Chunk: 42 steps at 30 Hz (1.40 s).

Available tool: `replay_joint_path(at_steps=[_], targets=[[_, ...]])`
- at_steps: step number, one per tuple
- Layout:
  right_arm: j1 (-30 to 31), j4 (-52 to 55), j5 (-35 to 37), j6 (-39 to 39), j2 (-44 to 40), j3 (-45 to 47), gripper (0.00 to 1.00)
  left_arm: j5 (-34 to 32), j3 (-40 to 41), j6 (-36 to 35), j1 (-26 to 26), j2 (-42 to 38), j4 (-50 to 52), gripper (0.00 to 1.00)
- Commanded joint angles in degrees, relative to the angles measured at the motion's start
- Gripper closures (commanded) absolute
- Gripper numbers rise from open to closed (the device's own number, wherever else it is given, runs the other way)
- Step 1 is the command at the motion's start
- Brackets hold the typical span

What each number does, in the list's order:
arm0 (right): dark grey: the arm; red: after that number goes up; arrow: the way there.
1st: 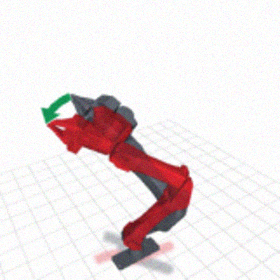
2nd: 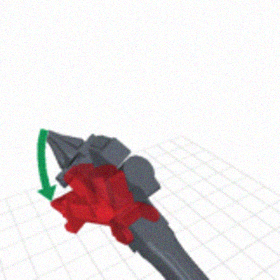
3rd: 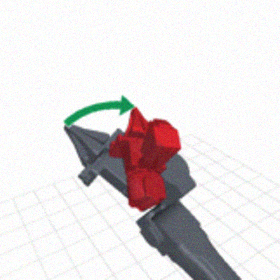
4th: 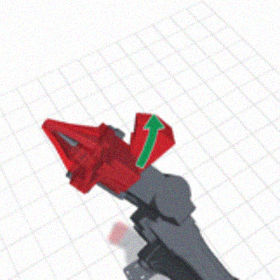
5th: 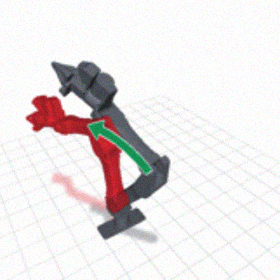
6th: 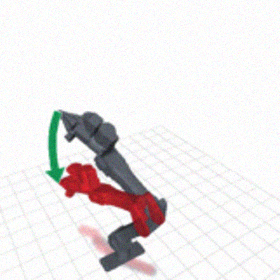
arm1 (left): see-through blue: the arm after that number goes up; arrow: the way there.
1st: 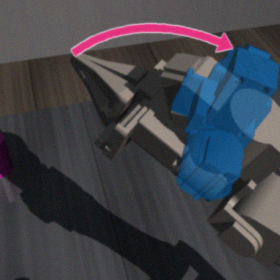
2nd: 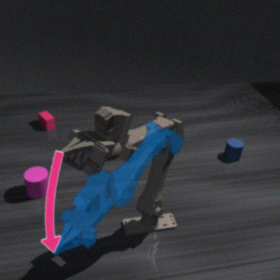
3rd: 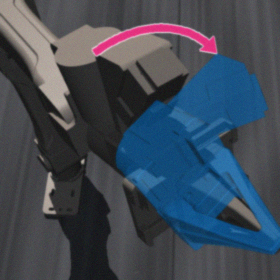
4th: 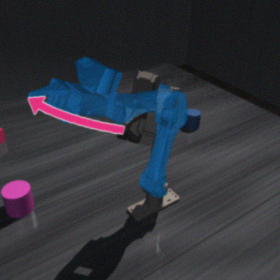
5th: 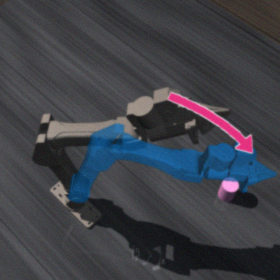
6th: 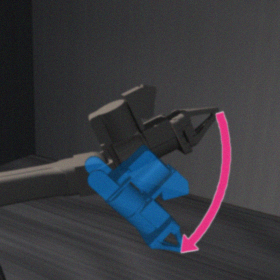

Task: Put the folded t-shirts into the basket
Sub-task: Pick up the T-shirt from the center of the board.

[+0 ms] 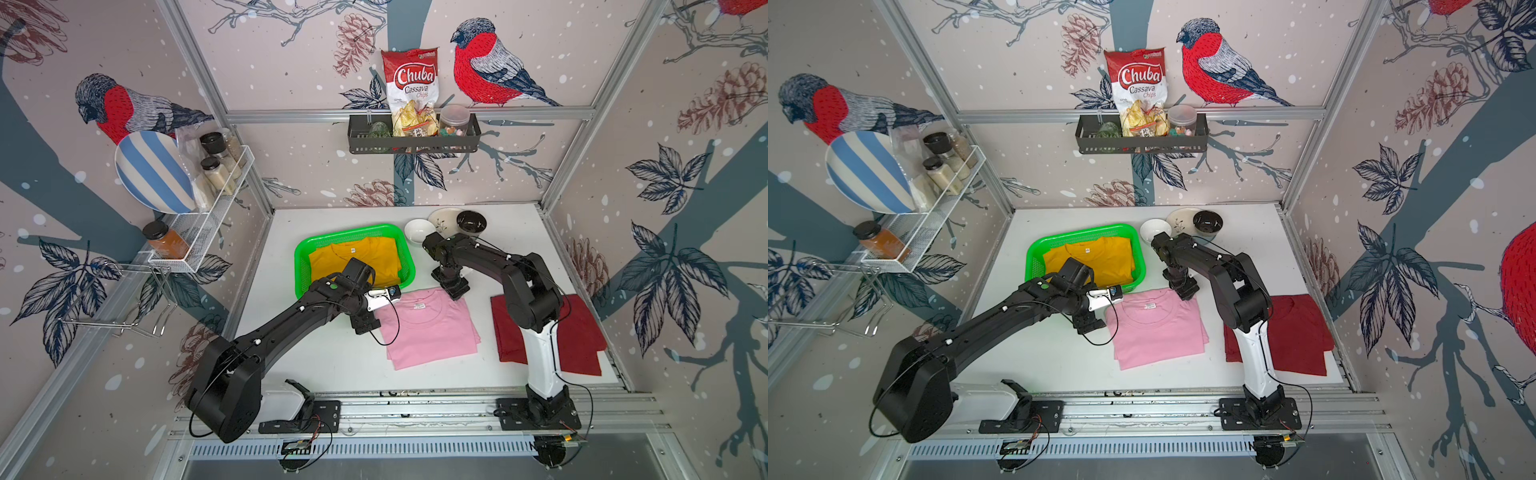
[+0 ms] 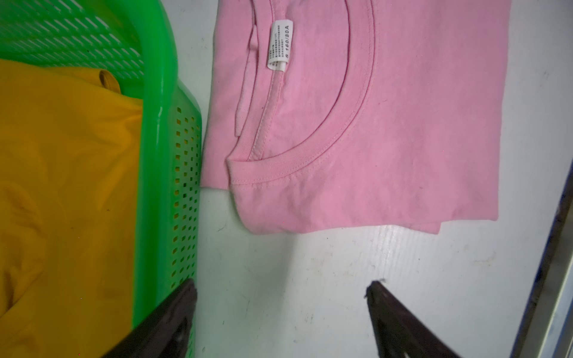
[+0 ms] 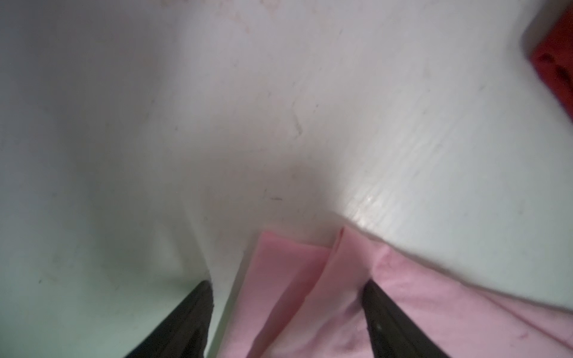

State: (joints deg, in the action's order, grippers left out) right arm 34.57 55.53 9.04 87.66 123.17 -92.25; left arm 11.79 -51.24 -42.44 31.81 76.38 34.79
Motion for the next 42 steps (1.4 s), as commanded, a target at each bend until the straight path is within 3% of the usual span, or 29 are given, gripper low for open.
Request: replay_joint_path(at_steps=[1, 4, 7, 10, 13, 17, 23, 28, 35, 42], targets=[[-0.3, 1.5, 0.6, 1.4, 1.2, 1.2, 0.28, 0.6, 0.1, -0.3, 0.2, 0.0, -2.0, 0.15], [-0.7, -0.4, 1.1, -0.8, 0.2, 6.0, 0.40, 0.6, -0.1, -0.3, 0.1, 0.3, -1.9, 0.15], [-0.4, -2.7, 1.4, -2.9, -2.0, 12.0, 0.58, 0.6, -0.7, -0.4, 0.4, 1.1, -1.8, 0.16], [-0.1, -4.0, 1.9, -3.6, -5.6, 18.5, 0.69, -1.4, -1.8, -2.3, 2.7, 2.6, -1.1, 0.17], [-0.6, -7.8, 2.2, -5.0, -11.9, 25.7, 0.68, -0.7, -4.9, -3.4, 4.7, 5.3, 0.5, 0.17], [-1.3, -8.1, 5.8, -7.1, -18.4, 28.7, 0.64, 1.4, -10.5, -3.8, 6.2, 9.4, 2.3, 0.17], [-7.5, -8.8, 6.0, -10.5, -24.8, 34.1, 0.73, 9.1, -21.1, -4.2, 6.4, 17.8, 2.5, 0.16], [-10.0, -16.0, 2.1, -17.0, -30.1, 38.5, 0.96, 15.5, -34.0, -8.2, 6.8, 27.8, 5.5, 0.17], [-10.8, -28.1, -3.8, -21.7, -36.8, 44.0, 1.00, 23.6, -48.7, -18.9, 6.9, 40.2, 15.0, 0.20], [-11.2, -33.4, -3.4, -22.8, -43.1, 48.0, 1.00, 22.3, -53.2, -24.0, 6.9, 46.5, 16.8, 0.16]])
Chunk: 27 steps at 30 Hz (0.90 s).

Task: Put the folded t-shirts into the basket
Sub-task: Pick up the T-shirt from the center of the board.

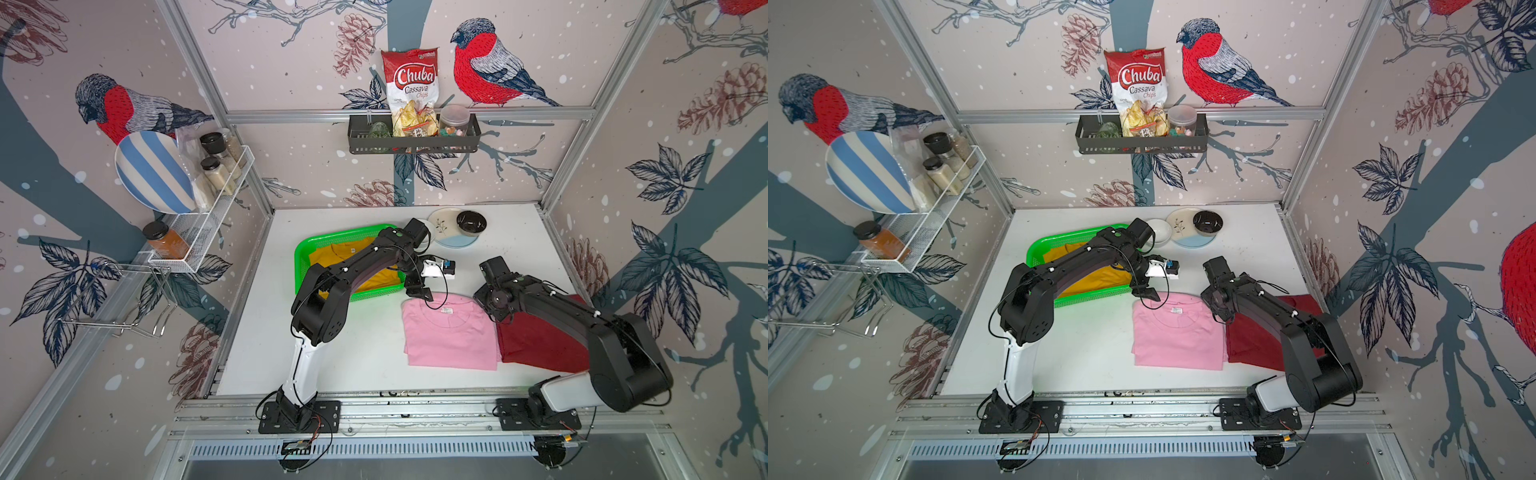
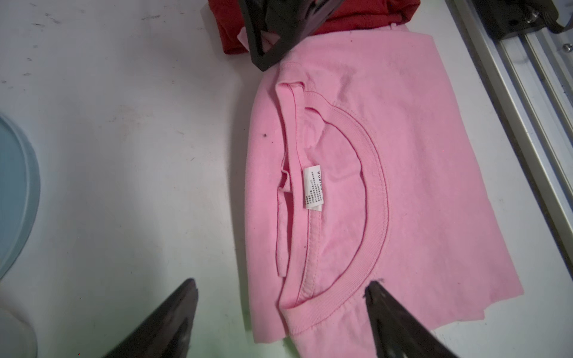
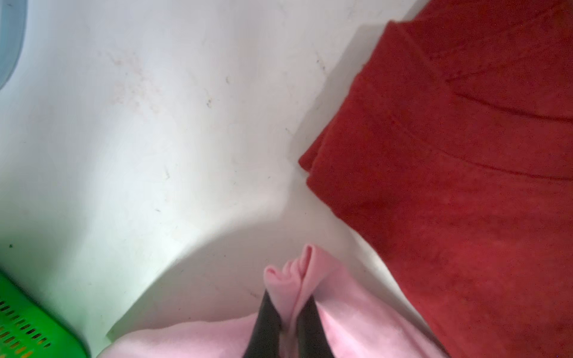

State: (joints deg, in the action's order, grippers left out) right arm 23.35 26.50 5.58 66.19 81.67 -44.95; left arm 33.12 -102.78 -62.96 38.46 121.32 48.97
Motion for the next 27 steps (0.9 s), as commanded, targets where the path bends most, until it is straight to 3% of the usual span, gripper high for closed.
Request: replay_joint_path(at_steps=[1, 10, 18, 23, 27], targets=[[0.0, -4.9, 0.1, -1.5, -2.5, 0.9, 1.00, 0.1, -2.4, -3.8, 0.2, 2.5, 2.7, 0.16], [2.5, -11.5, 2.6, -10.2, -12.8, 4.0, 1.00, -4.1, -1.9, -6.8, 0.2, 5.0, 4.1, 0.12], [3.4, -13.4, 2.4, -12.0, -15.6, 5.0, 1.00, -10.9, 1.2, -5.5, 0.1, 5.4, 0.0, 0.12], [3.4, -13.5, 2.3, -11.8, -15.9, 4.7, 1.00, -11.2, 3.9, -7.5, -0.3, 4.8, -0.3, 0.23], [3.3, -13.2, 2.4, -11.1, -16.3, 4.1, 1.00, -11.9, 3.6, -7.7, -0.2, 5.5, 0.1, 0.43]])
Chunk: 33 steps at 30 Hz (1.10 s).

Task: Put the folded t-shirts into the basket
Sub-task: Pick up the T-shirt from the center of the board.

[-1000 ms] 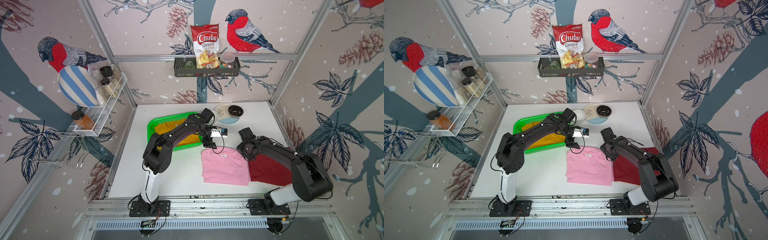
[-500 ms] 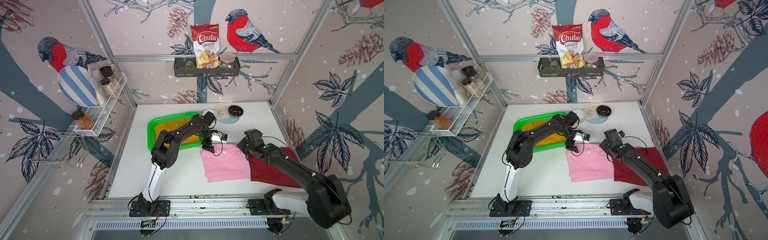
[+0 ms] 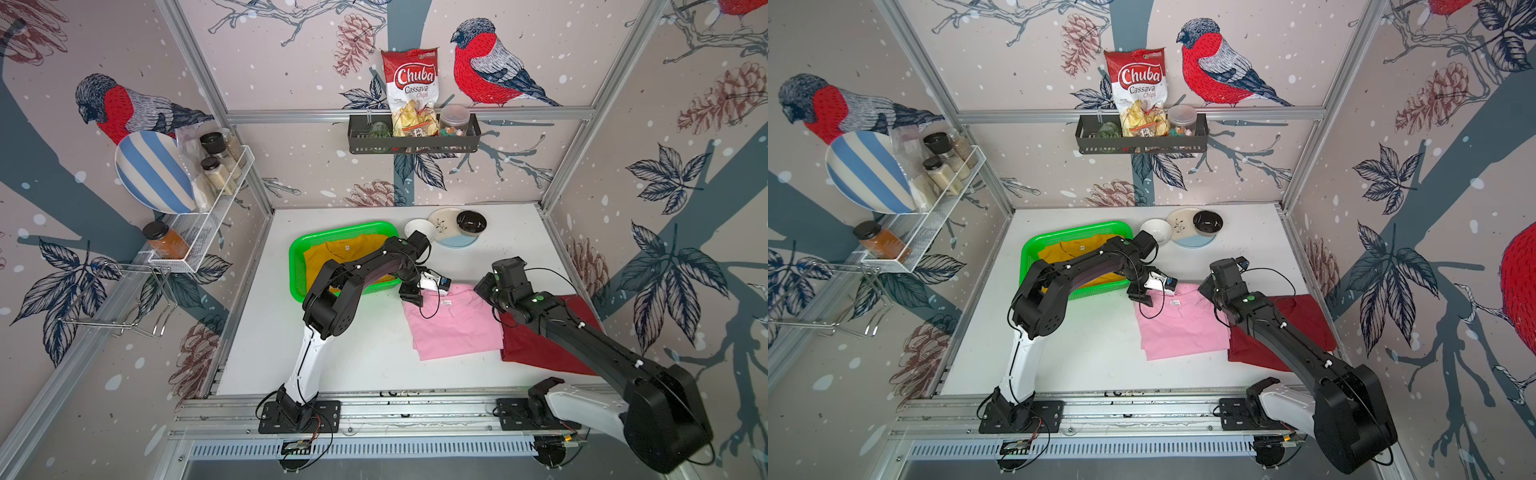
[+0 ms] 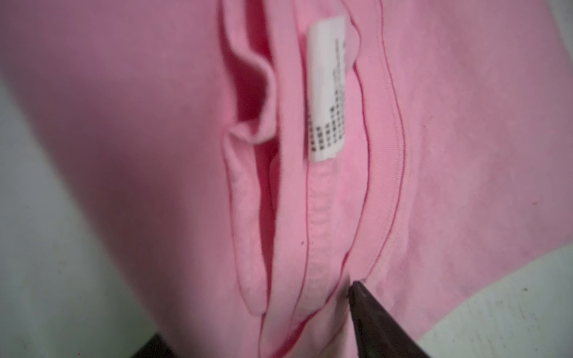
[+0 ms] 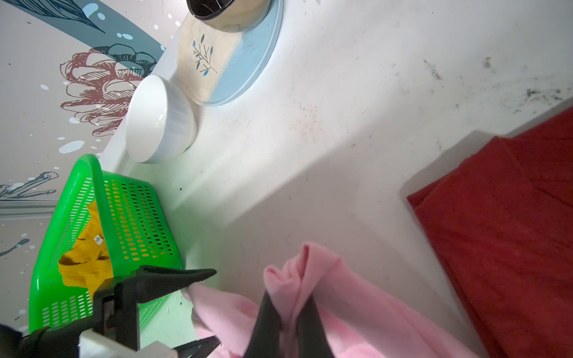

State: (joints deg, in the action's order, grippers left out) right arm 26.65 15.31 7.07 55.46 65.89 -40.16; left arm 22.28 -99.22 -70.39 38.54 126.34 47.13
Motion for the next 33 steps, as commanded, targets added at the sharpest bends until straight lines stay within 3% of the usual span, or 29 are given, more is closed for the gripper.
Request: replay_joint_path(at_steps=[1, 3, 5, 9, 21, 27, 33], targets=[[0.0, -1.8, 0.9, -0.2, -0.6, -0.9, 1.00, -1.1, -0.3, -0.3, -0.2, 0.5, 2.3, 0.47], [0.0, -1.3, 1.1, 0.5, -0.7, -1.3, 1.00, -0.9, -1.5, -0.3, -0.3, 0.8, 3.5, 0.61], [0.0, -0.4, 1.1, 0.9, -0.7, -2.0, 1.00, -0.9, -3.0, -0.2, -0.3, 1.4, 5.3, 0.68], [0.2, 2.4, 0.5, 2.9, -0.4, -4.3, 1.00, -1.1, -5.7, 0.2, -0.2, 2.3, 7.8, 0.99], [2.0, 14.8, 0.7, 10.0, -0.5, -14.6, 1.00, 0.7, -13.7, 10.3, 0.0, -5.3, 18.4, 1.00], [3.5, 14.1, 1.2, 13.7, -3.1, -17.5, 1.00, -0.8, -9.6, 14.3, 0.0, -15.1, 21.2, 1.00], [6.7, 9.3, 2.7, 16.8, -1.0, -22.7, 1.00, -8.4, -4.4, 13.5, -1.9, -25.7, 24.8, 1.00]])
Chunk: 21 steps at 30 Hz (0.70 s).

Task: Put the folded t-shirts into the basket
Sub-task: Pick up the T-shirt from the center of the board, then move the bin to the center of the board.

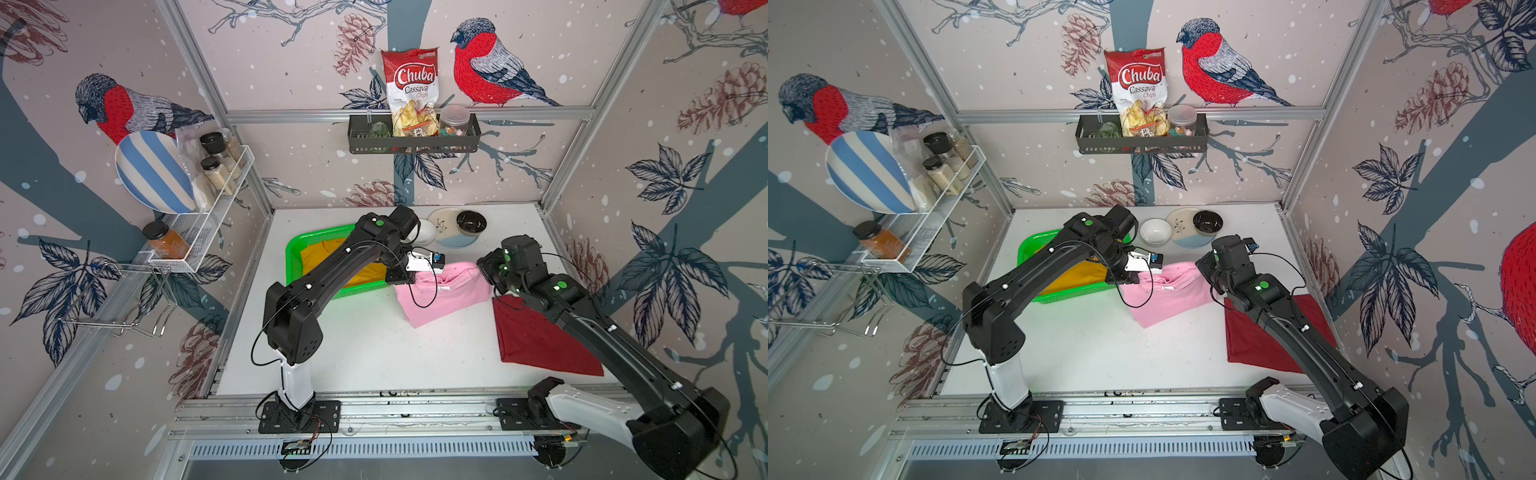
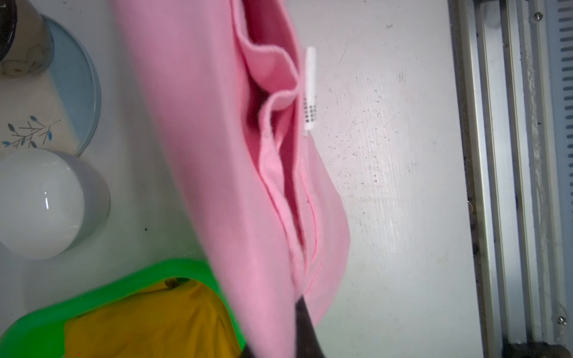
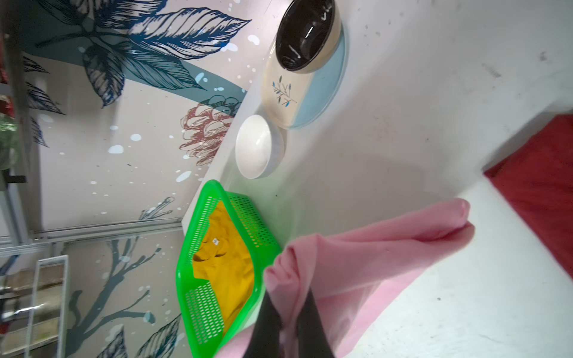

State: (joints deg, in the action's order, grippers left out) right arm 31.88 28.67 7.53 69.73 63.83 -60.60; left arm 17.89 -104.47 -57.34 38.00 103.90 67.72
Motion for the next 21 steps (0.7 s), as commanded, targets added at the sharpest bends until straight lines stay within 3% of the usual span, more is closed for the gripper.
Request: replay_joint_path(at_steps=[1, 4, 10, 12, 14, 17, 21], targets=[[3.3, -3.9, 3.6, 2.2, 2.0, -4.0, 1.00, -4.7, 0.7, 0.9, -2.5, -4.9, 5.5, 1.00], [8.4, -4.2, 8.4, 0.1, 6.4, -10.2, 1.00, -3.4, 1.1, 2.8, -7.1, -9.7, 7.9, 1.00], [14.9, -9.1, 6.7, 0.1, 19.4, -19.7, 1.00, -2.7, 4.2, 2.4, -17.0, -18.3, 12.8, 1.00], [17.6, -5.6, 11.6, -1.0, 24.4, -25.5, 1.00, -3.1, 6.2, 1.0, -20.8, -19.2, 13.7, 1.00], [20.0, -3.9, 14.2, -2.0, 31.3, -31.5, 1.00, -3.3, 11.1, -0.6, -26.3, -19.8, 10.8, 1.00], [20.6, -4.5, 11.4, -0.6, 39.2, -36.6, 1.00, -3.8, 16.6, -2.6, -32.3, -18.8, 5.7, 1.00], [20.4, -3.9, 8.5, 0.5, 48.5, -42.5, 1.00, -7.2, 22.4, -4.7, -34.1, -15.7, -2.9, 1.00]])
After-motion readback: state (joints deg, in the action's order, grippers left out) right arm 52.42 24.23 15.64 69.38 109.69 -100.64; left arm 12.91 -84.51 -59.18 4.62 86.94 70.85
